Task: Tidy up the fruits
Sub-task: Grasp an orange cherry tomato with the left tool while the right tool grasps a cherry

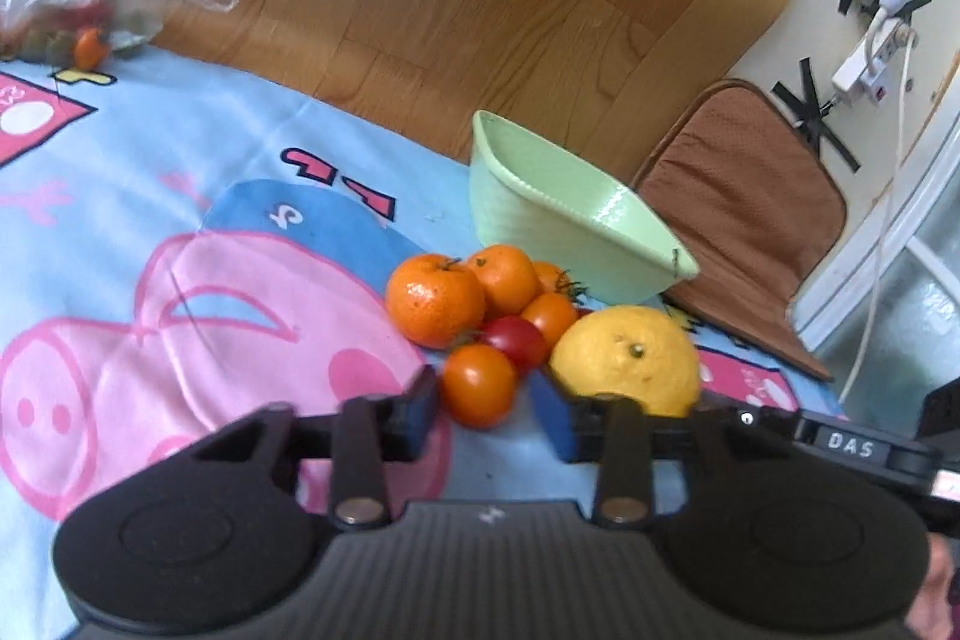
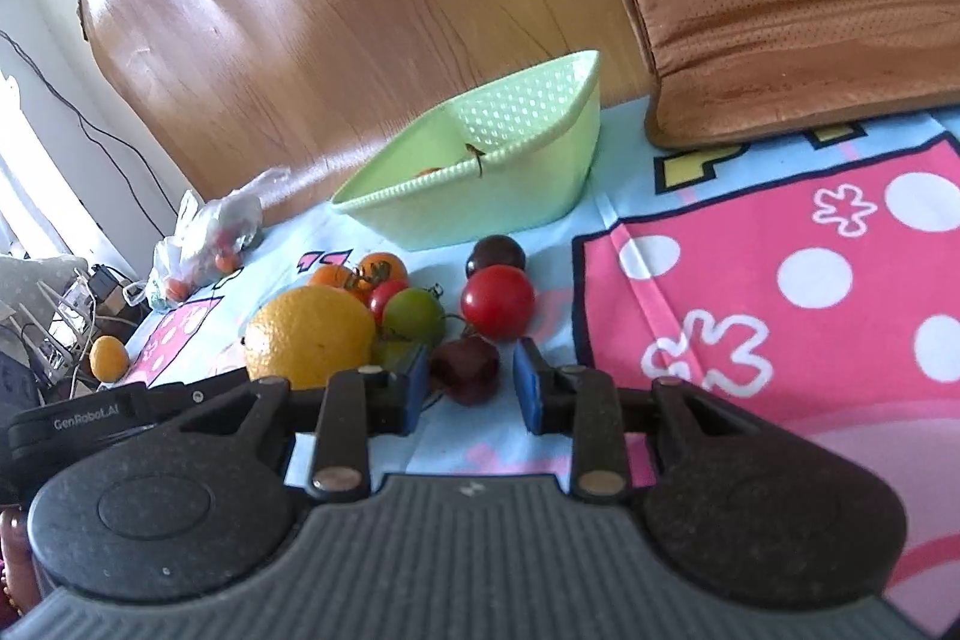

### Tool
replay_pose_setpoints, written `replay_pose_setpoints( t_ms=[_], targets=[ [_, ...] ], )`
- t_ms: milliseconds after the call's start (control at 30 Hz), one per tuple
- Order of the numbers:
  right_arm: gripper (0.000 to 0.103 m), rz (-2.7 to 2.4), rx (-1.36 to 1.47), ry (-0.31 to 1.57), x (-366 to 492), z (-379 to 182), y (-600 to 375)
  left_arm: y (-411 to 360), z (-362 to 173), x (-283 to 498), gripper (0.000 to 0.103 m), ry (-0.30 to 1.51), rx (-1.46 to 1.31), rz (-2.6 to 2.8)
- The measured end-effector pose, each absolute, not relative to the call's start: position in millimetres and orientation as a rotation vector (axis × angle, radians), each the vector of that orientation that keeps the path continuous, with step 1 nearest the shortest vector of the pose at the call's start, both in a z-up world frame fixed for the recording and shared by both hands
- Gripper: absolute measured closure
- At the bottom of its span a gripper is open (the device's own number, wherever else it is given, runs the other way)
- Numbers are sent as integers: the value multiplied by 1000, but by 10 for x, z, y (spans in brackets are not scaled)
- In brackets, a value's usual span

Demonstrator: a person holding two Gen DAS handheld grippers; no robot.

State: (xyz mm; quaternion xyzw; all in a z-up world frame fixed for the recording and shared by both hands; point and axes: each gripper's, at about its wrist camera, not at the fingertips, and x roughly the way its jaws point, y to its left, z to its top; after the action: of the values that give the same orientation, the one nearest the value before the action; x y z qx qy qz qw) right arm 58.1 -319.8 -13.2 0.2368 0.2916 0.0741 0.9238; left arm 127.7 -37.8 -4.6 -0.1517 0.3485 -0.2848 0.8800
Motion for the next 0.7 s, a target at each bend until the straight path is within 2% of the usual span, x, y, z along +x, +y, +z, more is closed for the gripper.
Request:
replay_pose_setpoints(
  t_ms=[33,400,700],
  targets=[
    [75,156,477,598,579,-131,-3182,-367,-47,1277,75,728,-325,-595],
    [76,202,398,584,-64,-48,-3104,-93,-46,709,75,720,-314,-637],
    [73,228,318,575,-477,-56,-2950,-207,-20,375,72,687,-188,-664]
  ],
)
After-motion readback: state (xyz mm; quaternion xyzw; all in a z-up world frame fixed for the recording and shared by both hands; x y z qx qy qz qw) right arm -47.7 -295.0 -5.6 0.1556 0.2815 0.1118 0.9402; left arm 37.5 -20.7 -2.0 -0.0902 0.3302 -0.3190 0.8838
